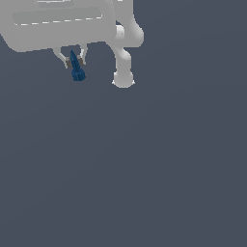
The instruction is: Pick up the object and move it to a goal position.
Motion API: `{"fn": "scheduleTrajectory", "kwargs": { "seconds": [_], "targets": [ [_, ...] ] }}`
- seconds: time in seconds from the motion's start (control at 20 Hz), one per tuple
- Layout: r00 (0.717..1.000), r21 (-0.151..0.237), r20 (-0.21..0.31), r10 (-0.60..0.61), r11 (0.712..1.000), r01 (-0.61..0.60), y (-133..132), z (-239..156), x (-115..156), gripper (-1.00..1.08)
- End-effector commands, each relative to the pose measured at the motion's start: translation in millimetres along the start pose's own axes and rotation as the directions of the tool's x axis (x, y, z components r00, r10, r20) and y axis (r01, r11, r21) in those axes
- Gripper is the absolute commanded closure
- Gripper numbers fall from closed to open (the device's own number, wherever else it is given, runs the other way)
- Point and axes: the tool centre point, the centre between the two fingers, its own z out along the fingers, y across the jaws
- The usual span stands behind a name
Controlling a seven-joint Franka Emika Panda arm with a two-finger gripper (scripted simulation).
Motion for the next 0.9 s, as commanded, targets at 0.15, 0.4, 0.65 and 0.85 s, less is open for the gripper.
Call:
{"fn": "scheduleTrajectory", "kwargs": {
  "seconds": [0.15, 0.4, 0.65, 0.85],
  "targets": [
    [1.0, 0.0, 0.001, 0.0, 1.0, 0.0, 11.0, -23.7, -0.2, 1.08],
    [1.0, 0.0, 0.001, 0.0, 1.0, 0.0, 16.9, -35.8, 0.2, 1.08],
    [1.0, 0.0, 0.001, 0.0, 1.0, 0.0, 19.9, -41.9, 0.6, 1.08],
    [1.0, 0.0, 0.001, 0.0, 1.0, 0.0, 20.6, -43.2, 0.7, 1.08]
  ]
}}
